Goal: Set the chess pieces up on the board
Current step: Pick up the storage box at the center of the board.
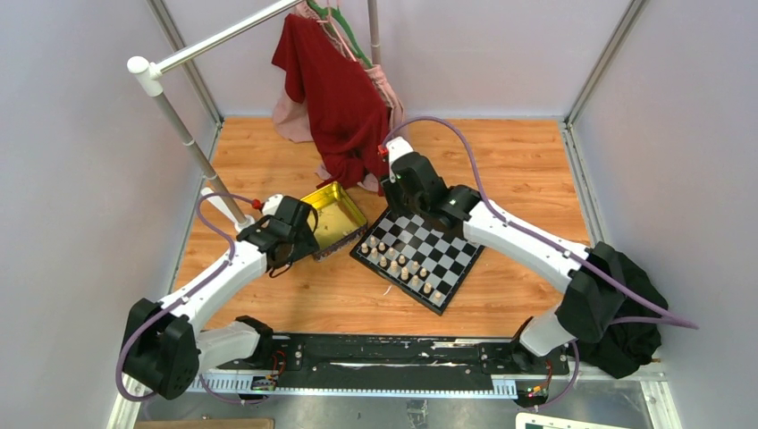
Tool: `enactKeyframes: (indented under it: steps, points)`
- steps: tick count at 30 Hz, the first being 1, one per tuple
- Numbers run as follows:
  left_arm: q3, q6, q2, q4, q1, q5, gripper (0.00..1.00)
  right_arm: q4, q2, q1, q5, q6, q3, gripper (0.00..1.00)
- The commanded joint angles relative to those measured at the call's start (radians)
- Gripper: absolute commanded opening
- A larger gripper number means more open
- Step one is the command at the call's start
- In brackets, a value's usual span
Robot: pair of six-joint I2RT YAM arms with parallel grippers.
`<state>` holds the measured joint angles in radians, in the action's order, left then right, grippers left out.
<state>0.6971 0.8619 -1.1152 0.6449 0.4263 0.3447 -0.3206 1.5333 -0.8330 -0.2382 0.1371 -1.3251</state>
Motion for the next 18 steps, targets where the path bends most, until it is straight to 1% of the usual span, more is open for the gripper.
enactKeyframes:
  steps: [1,6,13,15,18]
  points:
    - [-0.003,0.030,-0.032,-0.090,-0.009,0.033,0.68,0.018,-0.088,-0.023,-0.061,-0.011,0.060,0.45]
    - [0.012,0.034,-0.083,-0.121,-0.009,0.053,0.65,0.035,-0.107,-0.026,0.010,-0.045,0.073,0.45]
    - [0.028,0.035,-0.176,-0.158,-0.009,0.068,0.61,0.032,-0.086,-0.029,0.056,-0.099,0.047,0.45]
    - [0.029,0.034,-0.202,-0.168,-0.009,0.065,0.59,0.032,-0.076,-0.029,0.088,-0.112,0.043,0.45]
    - [0.031,0.032,-0.239,-0.177,-0.009,0.056,0.51,0.036,-0.061,-0.028,0.125,-0.119,0.036,0.45]
